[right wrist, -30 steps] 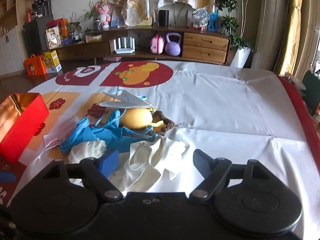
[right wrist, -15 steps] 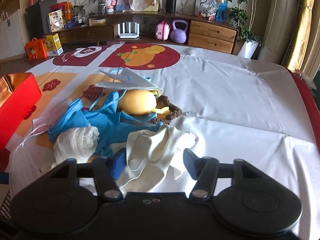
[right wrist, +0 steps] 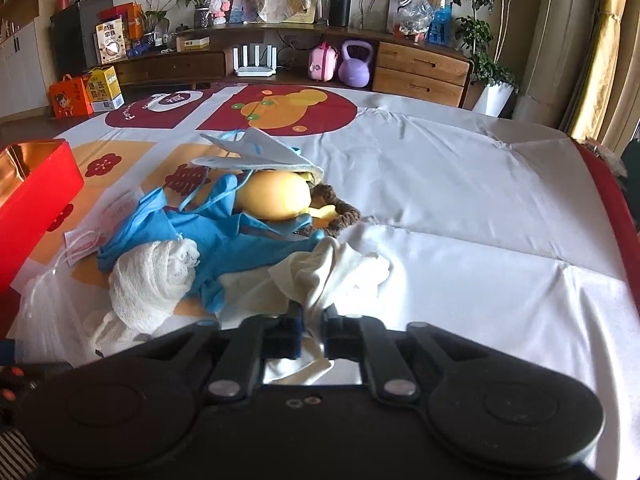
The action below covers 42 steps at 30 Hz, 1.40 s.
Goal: Organize soft objects
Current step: 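Grasp the clear mesh bag with the left gripper while the right gripper grasps the cream cloth, then carry the mesh bag with the left gripper while the right gripper carries the cloth into the red tin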
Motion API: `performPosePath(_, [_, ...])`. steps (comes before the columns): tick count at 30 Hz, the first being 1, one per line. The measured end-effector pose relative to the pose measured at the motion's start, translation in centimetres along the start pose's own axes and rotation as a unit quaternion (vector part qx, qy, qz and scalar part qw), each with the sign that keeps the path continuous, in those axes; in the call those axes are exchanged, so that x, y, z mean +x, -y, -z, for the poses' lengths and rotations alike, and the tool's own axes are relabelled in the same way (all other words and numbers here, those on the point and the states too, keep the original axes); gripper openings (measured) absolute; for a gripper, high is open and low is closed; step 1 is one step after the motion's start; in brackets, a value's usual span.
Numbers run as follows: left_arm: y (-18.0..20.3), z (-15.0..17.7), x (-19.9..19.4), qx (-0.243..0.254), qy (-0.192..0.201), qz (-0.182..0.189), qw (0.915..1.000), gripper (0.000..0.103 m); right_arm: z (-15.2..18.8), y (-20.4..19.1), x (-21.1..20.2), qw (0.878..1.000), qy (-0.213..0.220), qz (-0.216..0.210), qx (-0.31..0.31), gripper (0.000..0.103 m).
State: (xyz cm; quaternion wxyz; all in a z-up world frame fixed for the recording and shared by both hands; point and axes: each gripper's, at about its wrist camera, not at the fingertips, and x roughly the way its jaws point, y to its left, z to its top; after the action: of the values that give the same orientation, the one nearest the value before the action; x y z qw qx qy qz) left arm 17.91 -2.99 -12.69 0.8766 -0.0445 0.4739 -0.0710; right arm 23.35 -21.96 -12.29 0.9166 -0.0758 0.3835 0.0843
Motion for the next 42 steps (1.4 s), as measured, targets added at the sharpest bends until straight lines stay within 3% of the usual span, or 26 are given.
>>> performPosePath(6, [-0.4,-0.1,-1.5,-0.002,0.025,-0.002,0.9997,0.010,0.3,0.6,-1.7,1.000,0.013,-0.006,0.006,0.004])
performPosePath(23, [-3.1,-0.9,-6.2,-0.029,0.052,0.000,0.9982,0.010,-1.5,-0.5,-10.1,0.995,0.065,-0.066,-0.026,0.004])
performPosePath(33, [-4.6,-2.5,-9.4,-0.029,0.055,0.004,0.9980,0.010,-3.8,-3.7,-13.3,0.988,0.080,-0.112,-0.073,0.004])
performPosePath(42, [-7.5,-4.5,-12.2,-0.031,0.074,-0.016,0.9966,0.010,-6.7,-7.2,-14.2,0.981,0.088,-0.149,-0.092,0.004])
